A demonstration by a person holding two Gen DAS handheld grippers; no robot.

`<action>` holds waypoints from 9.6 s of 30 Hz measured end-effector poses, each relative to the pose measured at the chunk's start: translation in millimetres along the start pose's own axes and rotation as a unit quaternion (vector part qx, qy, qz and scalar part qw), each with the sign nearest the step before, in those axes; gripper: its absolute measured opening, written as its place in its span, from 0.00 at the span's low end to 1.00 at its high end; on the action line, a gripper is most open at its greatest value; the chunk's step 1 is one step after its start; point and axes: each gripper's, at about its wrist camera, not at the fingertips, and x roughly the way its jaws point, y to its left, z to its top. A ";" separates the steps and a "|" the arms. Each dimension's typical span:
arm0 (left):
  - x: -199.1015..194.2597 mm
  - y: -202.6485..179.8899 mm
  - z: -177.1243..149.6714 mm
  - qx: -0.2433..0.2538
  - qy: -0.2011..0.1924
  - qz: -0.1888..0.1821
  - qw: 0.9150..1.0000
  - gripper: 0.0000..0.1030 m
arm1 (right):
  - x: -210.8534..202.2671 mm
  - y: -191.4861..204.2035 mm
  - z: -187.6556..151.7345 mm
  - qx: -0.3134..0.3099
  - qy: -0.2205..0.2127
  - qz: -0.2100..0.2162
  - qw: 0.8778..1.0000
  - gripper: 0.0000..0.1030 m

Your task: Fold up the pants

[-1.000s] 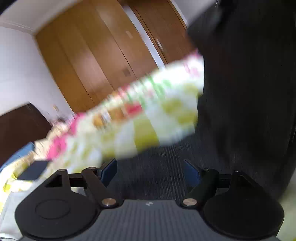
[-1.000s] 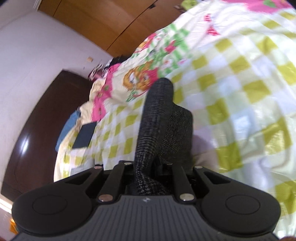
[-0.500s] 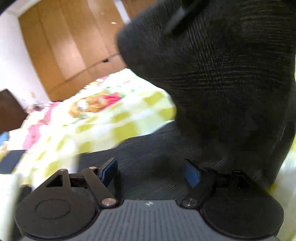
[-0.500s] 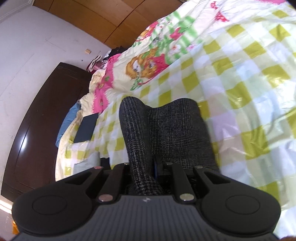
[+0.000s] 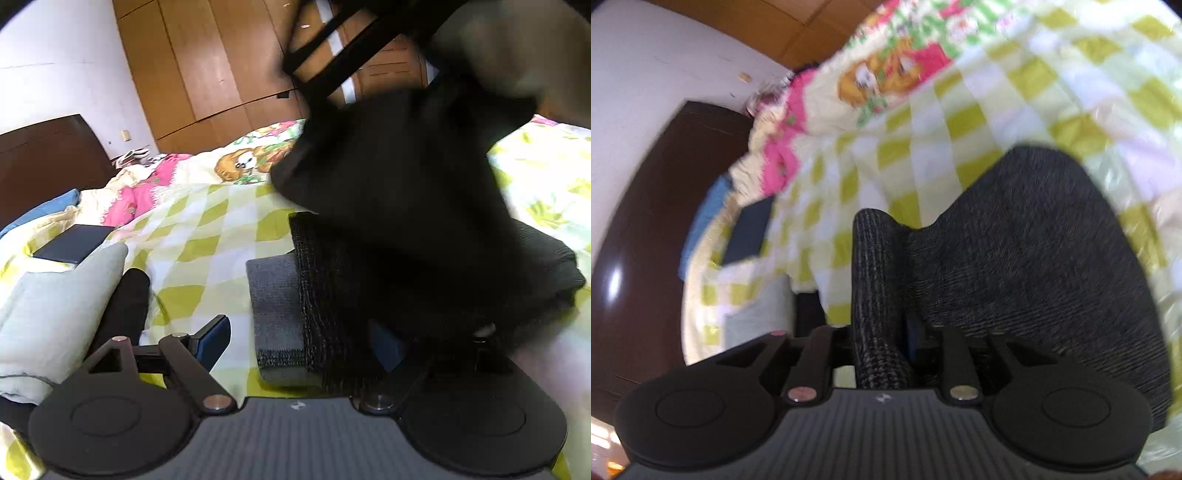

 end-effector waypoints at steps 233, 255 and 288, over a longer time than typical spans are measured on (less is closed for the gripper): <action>-68.6 -102.3 35.5 -0.042 0.080 -0.070 0.993 1.00 | -150.0 -112.7 -120.6 -0.161 -0.102 -0.172 0.966 0.68; -69.5 -101.2 29.0 -0.044 0.095 -0.075 0.992 1.00 | -146.7 -113.4 -122.6 -0.163 -0.099 -0.175 0.966 0.68; -71.6 -99.7 28.4 -0.044 0.092 -0.070 0.992 1.00 | -146.8 -112.6 -124.0 -0.165 -0.096 -0.173 0.966 0.68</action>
